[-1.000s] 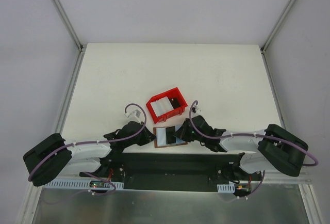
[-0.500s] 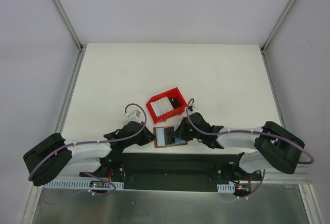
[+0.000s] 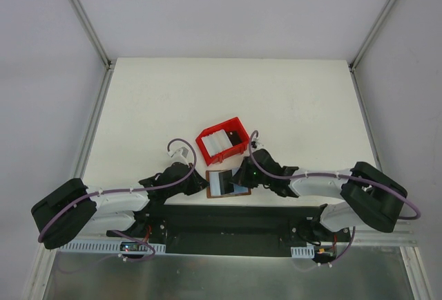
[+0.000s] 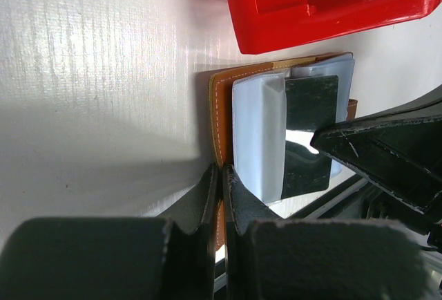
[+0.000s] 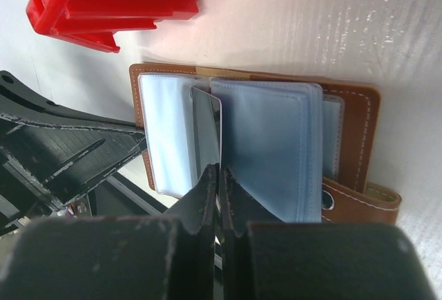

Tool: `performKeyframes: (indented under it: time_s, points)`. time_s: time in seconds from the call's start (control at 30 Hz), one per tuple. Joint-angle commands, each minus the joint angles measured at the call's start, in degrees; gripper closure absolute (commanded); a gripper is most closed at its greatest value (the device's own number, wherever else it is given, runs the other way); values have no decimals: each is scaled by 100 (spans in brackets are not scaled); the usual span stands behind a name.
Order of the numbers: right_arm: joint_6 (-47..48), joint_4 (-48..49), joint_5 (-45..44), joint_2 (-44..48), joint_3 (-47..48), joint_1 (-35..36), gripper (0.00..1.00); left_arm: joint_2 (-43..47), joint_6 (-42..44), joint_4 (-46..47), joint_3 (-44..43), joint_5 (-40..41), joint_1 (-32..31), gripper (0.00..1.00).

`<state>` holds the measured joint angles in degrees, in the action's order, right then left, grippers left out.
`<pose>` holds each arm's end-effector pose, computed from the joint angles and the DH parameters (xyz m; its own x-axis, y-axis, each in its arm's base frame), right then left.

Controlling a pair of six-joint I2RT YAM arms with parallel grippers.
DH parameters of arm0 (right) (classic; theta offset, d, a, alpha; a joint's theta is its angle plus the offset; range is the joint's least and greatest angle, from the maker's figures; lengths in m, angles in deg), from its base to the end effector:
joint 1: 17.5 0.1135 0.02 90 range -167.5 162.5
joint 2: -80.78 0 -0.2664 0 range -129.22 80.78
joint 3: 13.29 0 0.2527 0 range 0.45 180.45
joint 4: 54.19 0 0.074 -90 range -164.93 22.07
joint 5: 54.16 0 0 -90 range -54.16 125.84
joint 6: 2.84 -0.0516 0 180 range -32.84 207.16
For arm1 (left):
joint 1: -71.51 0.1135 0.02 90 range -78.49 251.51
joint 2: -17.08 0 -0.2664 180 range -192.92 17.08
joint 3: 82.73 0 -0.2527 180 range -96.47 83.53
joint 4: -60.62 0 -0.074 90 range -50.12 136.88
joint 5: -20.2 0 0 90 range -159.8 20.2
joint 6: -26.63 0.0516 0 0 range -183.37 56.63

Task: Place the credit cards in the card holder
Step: Insert the credit card into the card holder.

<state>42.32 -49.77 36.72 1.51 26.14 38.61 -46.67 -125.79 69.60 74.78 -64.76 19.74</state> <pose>0.1481 0.2219 0.1406 -0.8193 0.0447 -0.5716 -0.3656 0.7272 0.5809 0.1262 -0.1529 0.1188 -0.8058 -0.4039 -0.4330 0.0481 0.6843 -0.7277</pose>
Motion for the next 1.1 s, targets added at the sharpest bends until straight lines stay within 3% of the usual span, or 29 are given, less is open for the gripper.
performKeyframes:
  time_s: [0.0, 0.27, 0.4, 0.5, 0.6, 1.07]
  points:
    - [134, -322, 263, -352, 208, 118, 99, -208, 212, -901, 181, 182, -35, 100]
    - [-7, -312, -53, -740, 630, 444, 96, -86, 186, -936, 225, 190, -26, 100]
    - [133, -733, -606, -205, 472, 418, 83, -68, 186, -945, 234, 199, -35, 100]
    - [326, -1050, -844, 165, 498, 418, 66, -103, 203, -945, 199, 199, -35, 100]
    - [432, -1042, -792, 184, 542, 417, 58, -121, 238, -919, 181, 182, -35, 100]
    - [467, -761, -150, -1003, 1333, 664, 61, -76, 282, -848, 225, 164, -35, 100]
